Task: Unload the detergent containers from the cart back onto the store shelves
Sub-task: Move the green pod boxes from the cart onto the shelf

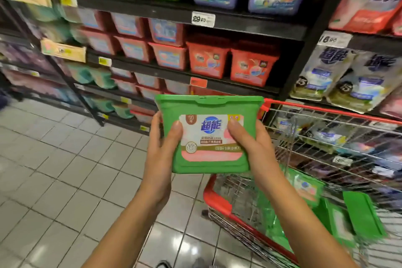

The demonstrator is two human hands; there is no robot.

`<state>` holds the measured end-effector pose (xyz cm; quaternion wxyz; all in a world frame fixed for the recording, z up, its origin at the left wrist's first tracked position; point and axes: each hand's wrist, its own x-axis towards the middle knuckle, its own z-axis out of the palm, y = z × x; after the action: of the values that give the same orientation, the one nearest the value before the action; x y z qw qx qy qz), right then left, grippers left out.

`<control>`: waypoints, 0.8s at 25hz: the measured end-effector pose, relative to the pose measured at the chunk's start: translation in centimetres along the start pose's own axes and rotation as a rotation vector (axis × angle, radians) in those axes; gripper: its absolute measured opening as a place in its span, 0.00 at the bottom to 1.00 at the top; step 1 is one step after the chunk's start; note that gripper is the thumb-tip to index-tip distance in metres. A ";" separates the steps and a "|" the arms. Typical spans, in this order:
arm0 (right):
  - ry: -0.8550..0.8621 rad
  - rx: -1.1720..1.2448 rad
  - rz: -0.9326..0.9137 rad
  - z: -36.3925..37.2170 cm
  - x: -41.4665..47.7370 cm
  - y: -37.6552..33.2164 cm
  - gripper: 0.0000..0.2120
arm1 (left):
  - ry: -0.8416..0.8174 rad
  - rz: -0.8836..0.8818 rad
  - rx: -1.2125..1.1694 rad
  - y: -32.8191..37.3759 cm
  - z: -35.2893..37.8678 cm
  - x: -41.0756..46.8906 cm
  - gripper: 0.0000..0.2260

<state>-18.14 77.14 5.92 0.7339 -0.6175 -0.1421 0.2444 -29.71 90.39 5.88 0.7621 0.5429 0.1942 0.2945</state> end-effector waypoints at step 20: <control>-0.143 0.060 -0.322 31.9 16.4 -7.0 0.33 | -0.033 0.297 -0.066 18.7 -21.4 21.1 0.26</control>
<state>-19.33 111.76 17.49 0.7696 -0.5459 -0.2837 0.1709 -31.48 124.04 16.78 0.7307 0.5451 0.0894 0.4011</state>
